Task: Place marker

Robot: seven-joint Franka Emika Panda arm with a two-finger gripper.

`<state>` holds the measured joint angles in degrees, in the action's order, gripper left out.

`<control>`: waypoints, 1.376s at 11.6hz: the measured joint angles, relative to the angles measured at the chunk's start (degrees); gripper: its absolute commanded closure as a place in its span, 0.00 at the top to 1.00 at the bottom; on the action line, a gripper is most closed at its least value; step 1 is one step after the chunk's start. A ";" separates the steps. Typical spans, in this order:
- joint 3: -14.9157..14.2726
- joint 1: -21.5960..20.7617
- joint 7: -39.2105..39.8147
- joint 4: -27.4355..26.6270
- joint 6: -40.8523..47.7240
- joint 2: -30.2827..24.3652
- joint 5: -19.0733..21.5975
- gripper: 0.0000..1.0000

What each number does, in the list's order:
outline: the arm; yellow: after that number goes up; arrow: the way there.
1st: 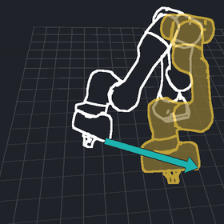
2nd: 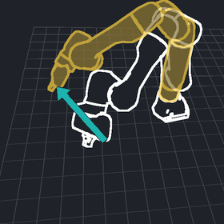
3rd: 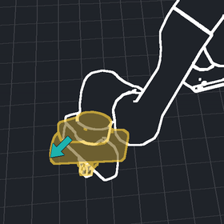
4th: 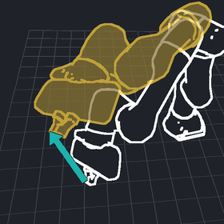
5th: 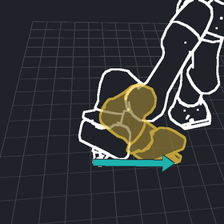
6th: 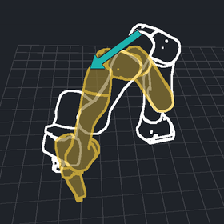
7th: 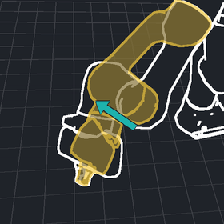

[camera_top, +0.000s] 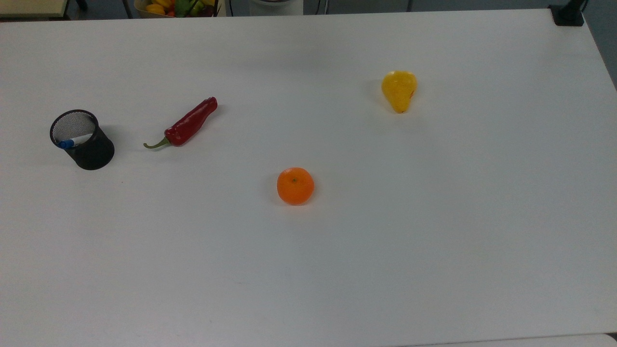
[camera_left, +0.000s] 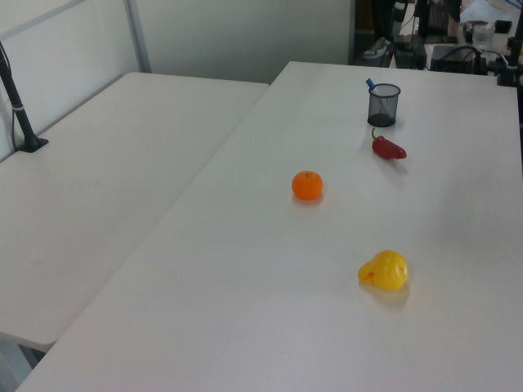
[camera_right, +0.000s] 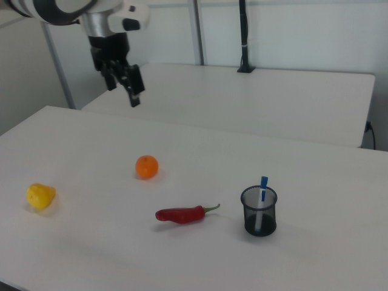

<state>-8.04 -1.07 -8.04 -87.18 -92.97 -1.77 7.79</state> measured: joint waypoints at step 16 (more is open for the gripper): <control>5.40 -2.98 8.34 -5.01 -3.90 0.88 -5.89 1.00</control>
